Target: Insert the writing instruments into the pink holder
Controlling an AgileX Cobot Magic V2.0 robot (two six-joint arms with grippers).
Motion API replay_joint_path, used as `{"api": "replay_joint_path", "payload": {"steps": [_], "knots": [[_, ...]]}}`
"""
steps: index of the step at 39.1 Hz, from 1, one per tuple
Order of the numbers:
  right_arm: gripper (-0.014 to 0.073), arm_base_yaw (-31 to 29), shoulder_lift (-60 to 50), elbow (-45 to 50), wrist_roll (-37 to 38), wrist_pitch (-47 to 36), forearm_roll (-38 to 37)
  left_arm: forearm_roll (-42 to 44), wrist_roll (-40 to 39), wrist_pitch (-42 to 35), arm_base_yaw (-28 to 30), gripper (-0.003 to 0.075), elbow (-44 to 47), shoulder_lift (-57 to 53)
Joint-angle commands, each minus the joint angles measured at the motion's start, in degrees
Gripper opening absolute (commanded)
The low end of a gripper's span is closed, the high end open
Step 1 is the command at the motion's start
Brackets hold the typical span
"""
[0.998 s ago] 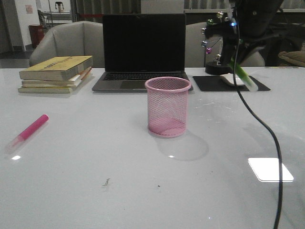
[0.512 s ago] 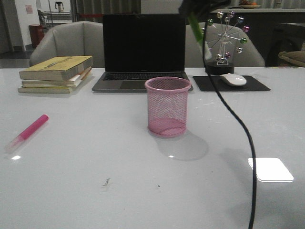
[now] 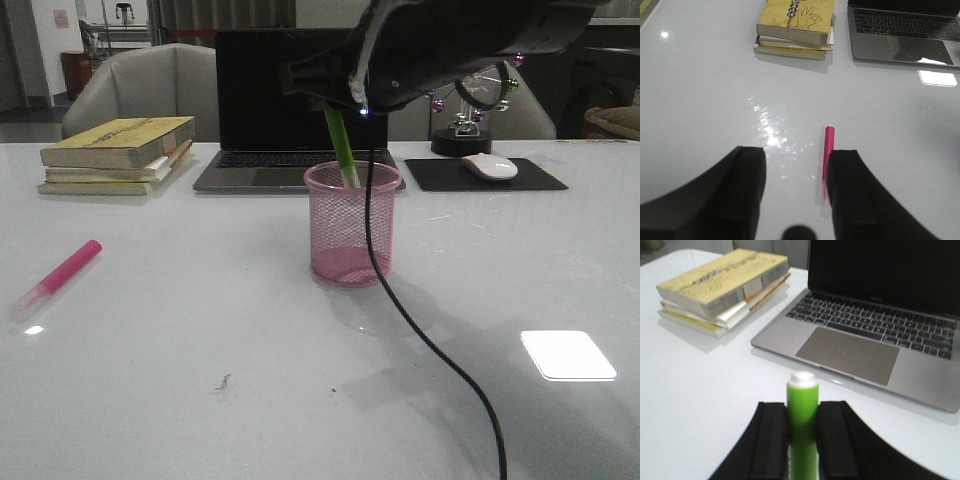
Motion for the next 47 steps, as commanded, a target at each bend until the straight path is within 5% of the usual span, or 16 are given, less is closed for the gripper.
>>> {"api": "replay_joint_path", "payload": {"steps": [1, 5, 16, 31, 47], "knots": [[0.0028, 0.0, -3.1, -1.6, -0.1, -5.6, -0.2, -0.5, -0.5, -3.9, -0.4, 0.0372, -2.2, -0.3], [0.0048, 0.0, -3.1, -1.6, -0.1, -5.9, -0.2, -0.5, -0.5, -3.9, -0.4, 0.0372, -2.2, -0.3], [0.0388, 0.0, -3.9, -1.6, -0.1, -4.8, -0.2, -0.5, -0.5, -3.9, -0.4, 0.0372, -2.2, -0.3], [0.0386, -5.4, -23.4, -0.9, -5.7, 20.9, -0.8, -0.5, -0.5, -4.1, -0.4, 0.0372, -2.2, -0.3], [0.0386, -19.0, -52.2, 15.0, -5.7, 36.1, -0.9, -0.5, -0.5, -4.0, -0.4, 0.0372, -2.2, -0.3]]}}
